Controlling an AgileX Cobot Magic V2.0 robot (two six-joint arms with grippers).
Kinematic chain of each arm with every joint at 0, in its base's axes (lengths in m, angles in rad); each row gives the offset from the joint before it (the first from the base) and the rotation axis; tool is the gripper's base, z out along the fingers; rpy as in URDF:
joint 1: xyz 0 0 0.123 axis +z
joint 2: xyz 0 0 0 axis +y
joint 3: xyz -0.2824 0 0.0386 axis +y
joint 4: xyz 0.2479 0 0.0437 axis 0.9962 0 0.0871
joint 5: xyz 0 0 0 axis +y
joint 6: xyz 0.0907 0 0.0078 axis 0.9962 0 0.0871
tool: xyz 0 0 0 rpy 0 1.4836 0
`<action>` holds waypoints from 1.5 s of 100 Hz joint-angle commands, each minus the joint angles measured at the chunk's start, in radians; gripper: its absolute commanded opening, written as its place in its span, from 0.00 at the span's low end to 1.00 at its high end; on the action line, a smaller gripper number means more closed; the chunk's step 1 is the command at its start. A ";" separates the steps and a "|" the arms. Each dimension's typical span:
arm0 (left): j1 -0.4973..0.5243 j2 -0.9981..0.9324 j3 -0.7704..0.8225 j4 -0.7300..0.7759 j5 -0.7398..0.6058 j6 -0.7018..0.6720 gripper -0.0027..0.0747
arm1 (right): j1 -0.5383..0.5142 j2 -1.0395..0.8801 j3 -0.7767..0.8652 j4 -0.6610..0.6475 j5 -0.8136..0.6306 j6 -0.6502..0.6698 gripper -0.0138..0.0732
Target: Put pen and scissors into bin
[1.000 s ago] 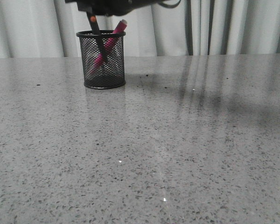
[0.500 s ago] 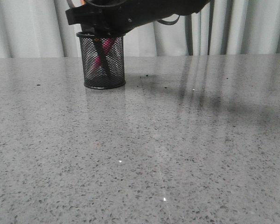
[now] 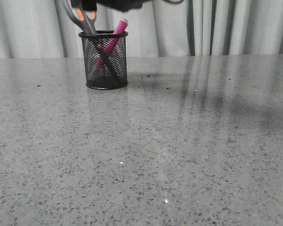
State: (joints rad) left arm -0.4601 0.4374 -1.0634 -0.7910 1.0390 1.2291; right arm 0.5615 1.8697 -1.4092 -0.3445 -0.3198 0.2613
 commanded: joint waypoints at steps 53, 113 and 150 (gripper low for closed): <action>-0.007 -0.121 0.307 -0.079 -0.641 -0.265 0.01 | 0.020 -0.702 0.231 -0.205 0.164 -0.006 0.08; -0.007 -0.146 0.653 -0.275 -0.786 -0.270 0.01 | 0.018 -1.372 0.871 -0.210 0.198 -0.006 0.08; -0.007 -0.146 0.653 -0.275 -0.757 -0.270 0.01 | 0.018 -1.683 1.015 -0.210 0.279 -0.006 0.08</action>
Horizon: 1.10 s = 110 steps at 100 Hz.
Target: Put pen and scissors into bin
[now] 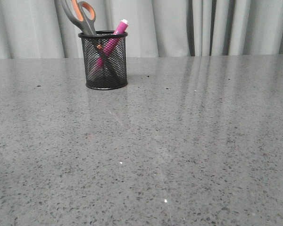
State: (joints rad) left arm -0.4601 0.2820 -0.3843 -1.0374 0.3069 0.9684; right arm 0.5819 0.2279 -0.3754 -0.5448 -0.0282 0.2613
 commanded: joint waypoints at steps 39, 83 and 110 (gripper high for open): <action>-0.007 0.009 -0.026 -0.029 -0.025 -0.009 0.01 | -0.003 -0.119 -0.018 -0.010 0.028 -0.006 0.08; -0.007 0.000 0.024 -0.001 -0.032 -0.009 0.01 | -0.003 -0.119 -0.018 -0.010 0.028 -0.006 0.08; 0.063 -0.159 0.198 0.513 -0.339 -0.293 0.01 | -0.003 -0.119 -0.018 -0.010 0.028 -0.006 0.08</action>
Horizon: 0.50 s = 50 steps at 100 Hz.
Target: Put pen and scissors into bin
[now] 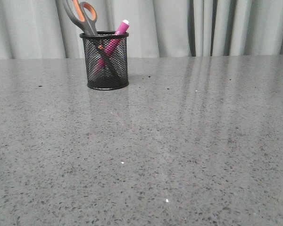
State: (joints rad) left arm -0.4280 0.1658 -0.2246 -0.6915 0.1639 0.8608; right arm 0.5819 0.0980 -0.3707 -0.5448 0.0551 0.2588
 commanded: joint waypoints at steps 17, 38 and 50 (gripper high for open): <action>0.133 -0.147 0.192 0.553 -0.356 -0.550 0.01 | -0.003 0.011 -0.023 -0.010 -0.055 -0.003 0.08; 0.233 -0.195 0.260 0.554 -0.152 -0.639 0.01 | -0.003 0.011 -0.023 -0.010 -0.055 -0.003 0.08; 0.260 -0.202 0.269 0.556 -0.027 -0.639 0.01 | -0.003 0.011 -0.023 -0.010 -0.062 -0.003 0.08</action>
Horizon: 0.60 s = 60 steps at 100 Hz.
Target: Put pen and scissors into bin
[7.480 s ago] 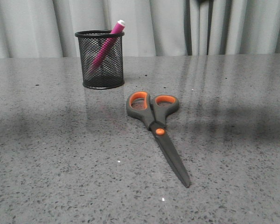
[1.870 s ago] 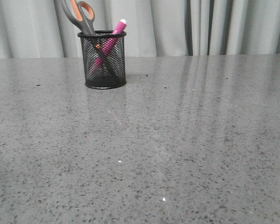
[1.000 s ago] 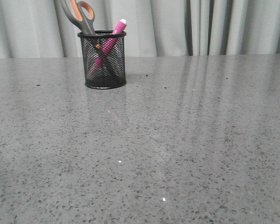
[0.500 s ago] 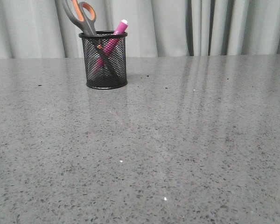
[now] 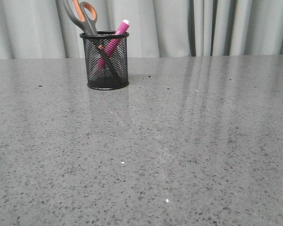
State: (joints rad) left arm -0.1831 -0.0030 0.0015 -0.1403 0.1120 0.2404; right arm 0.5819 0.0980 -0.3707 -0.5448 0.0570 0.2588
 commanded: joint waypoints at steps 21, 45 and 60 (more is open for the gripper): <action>0.029 -0.033 0.043 0.019 0.097 -0.019 0.01 | -0.003 0.011 -0.023 -0.010 -0.057 -0.003 0.08; 0.029 -0.033 0.043 0.030 0.100 -0.019 0.01 | -0.003 0.011 -0.023 -0.010 -0.057 -0.003 0.08; 0.029 -0.033 0.043 0.030 0.100 -0.019 0.01 | -0.003 0.011 -0.023 -0.010 -0.057 -0.003 0.08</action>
State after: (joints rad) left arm -0.1544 -0.0030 0.0015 -0.1102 0.2767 0.2320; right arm 0.5819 0.0957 -0.3707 -0.5448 0.0570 0.2588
